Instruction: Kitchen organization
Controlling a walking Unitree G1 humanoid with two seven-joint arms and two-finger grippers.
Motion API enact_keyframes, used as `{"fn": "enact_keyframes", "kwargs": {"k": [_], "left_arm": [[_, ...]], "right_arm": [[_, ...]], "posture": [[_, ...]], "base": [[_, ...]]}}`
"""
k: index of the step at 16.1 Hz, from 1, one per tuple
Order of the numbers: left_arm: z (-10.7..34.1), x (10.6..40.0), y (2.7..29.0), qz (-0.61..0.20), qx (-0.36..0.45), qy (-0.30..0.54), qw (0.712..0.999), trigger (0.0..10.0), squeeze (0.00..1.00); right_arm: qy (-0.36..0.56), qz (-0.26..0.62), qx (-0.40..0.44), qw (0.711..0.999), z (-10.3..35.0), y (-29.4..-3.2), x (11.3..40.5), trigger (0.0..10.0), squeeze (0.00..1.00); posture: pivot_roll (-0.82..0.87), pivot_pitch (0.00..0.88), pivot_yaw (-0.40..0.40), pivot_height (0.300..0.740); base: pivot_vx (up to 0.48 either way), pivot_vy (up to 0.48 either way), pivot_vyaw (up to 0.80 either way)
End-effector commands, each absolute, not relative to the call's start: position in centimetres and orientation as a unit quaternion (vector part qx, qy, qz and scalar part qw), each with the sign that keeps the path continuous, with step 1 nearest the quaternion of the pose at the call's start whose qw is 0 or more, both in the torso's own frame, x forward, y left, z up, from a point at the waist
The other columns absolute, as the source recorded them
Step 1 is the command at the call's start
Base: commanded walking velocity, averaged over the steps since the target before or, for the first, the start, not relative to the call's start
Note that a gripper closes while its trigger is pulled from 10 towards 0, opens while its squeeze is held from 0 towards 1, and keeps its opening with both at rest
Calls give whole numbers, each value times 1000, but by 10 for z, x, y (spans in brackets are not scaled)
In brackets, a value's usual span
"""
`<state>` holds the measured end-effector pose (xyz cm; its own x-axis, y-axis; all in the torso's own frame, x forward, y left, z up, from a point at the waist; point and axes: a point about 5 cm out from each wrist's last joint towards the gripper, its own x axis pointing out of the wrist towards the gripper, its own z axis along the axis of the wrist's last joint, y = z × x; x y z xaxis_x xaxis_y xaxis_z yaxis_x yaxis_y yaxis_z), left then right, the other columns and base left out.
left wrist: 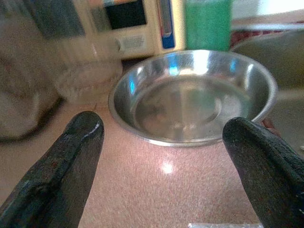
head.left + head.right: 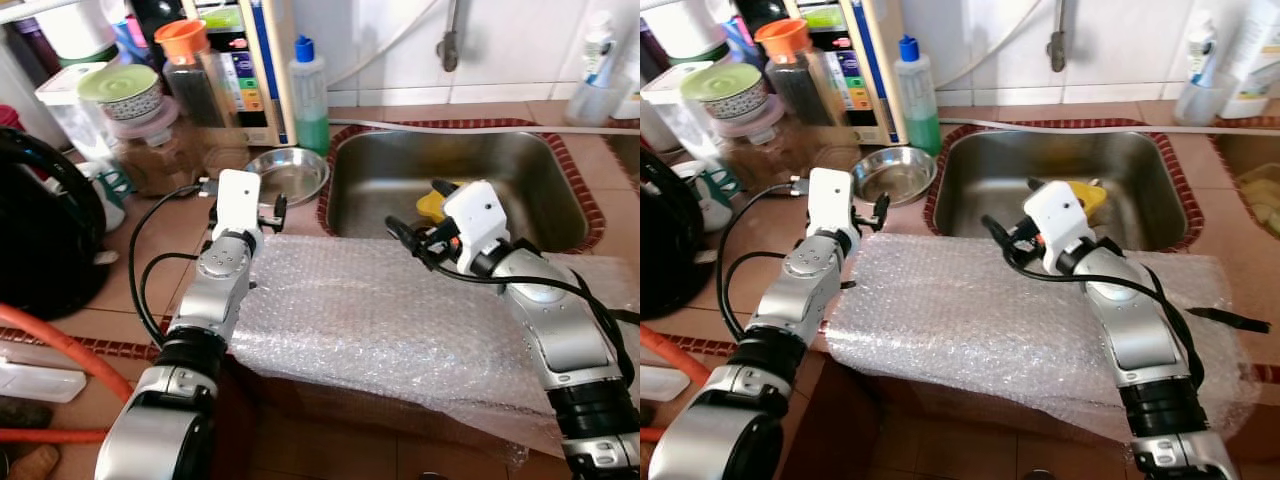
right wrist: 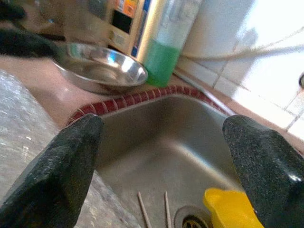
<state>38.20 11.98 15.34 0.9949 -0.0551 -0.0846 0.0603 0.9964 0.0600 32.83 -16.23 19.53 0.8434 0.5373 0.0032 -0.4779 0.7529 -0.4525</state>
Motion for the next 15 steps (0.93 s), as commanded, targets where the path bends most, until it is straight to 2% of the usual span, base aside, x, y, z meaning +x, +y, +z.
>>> {"fn": "enact_keyframes", "kwargs": {"k": [1, 3, 5, 7, 10, 12, 15], "left_arm": [[156, 386, 123, -6, 17, 51, 999, 10000, 0], [153, 388, 117, -1, -4, 68, 998, 10000, 0], [149, 389, 111, 3, -60, 89, 994, 10000, 0], [151, 390, 109, 4, -67, 88, 994, 10000, 0], [148, 391, 104, 8, -88, 106, 990, 10000, 0], [151, 393, 102, 14, -119, 110, 987, 10000, 0], [156, 396, 103, 28, -131, 105, 985, 10000, 0]], "right_arm": [[-65, 287, -233, 927, 196, -154, 322, 10000, 910], [-61, 299, -241, 921, 196, -148, 316, 10000, 898], [-52, 305, -238, 921, 194, -144, 312, 10000, 894], [-49, 313, -238, 918, 191, -141, 308, 10000, 890], [-44, 331, -247, 910, 187, -131, 300, 10000, 847], [-42, 336, -248, 908, 187, -128, 297, 10000, 773], [-37, 341, -255, 904, 184, -126, 294, 10000, 749]], "posture": [[-374, 104, 171, 740], [-379, 111, 170, 740], [-383, 115, 169, 740], [-385, 118, 168, 740], [-392, 122, 167, 740], [-396, 128, 169, 740], [-400, 130, 171, 740]], "base": [[0, 0, 0], [0, 0, 0], [0, 0, 0], [0, 0, 0], [0, 0, 0], [0, 0, 0], [0, 0, 0]]}}
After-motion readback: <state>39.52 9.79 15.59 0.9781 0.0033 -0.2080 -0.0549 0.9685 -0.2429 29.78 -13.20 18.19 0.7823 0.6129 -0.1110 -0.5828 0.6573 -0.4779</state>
